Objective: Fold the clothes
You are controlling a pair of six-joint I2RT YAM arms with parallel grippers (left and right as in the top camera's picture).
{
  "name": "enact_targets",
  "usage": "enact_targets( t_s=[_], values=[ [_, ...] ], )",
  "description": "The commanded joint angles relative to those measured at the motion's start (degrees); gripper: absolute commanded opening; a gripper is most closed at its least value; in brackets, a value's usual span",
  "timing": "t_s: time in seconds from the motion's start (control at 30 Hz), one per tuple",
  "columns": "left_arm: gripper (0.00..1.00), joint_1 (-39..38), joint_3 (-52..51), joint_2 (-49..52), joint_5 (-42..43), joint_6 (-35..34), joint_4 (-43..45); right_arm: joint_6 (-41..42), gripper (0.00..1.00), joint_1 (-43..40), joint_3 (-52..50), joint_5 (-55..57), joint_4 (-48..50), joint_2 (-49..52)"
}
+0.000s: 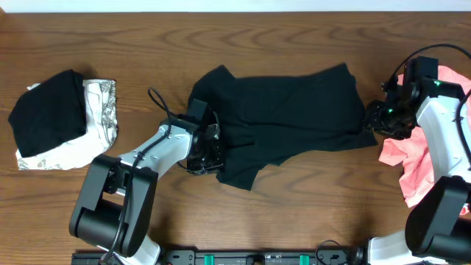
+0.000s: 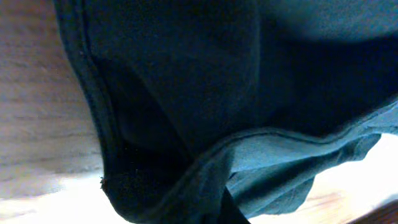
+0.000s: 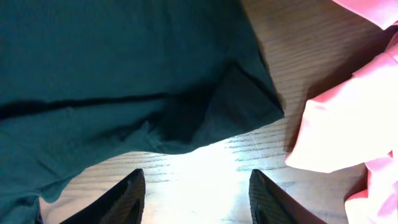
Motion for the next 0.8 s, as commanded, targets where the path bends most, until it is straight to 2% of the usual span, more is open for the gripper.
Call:
enact_targets(
  t_s=[0.0,0.23,0.37,0.5,0.77],
  values=[
    [0.06,-0.22,-0.39,0.57,0.42,0.33,-1.14,-0.81,0.52,-0.37,0.13,0.11,-0.09,-0.15],
    [0.06,1.16,-0.24,0.33,-8.11,0.37,-4.37,-0.83,0.52,-0.37,0.13,0.50,0.07,-0.15],
    [0.06,4.17,0.57,0.13,-8.26,0.59,-4.26,-0.85,0.52,-0.35,0.13,-1.31,-0.44,-0.15],
    [0.06,7.74,0.90,0.11,-8.22,0.57,-2.01,-2.29,0.53,-0.17,0.13,-8.17,-2.27,-0.15],
    [0.06,9.64,0.87,0.11,-8.15,1.64,-2.78,-2.25,0.55,1.03,-1.31,-6.73,-8.79,-0.15]
  ],
)
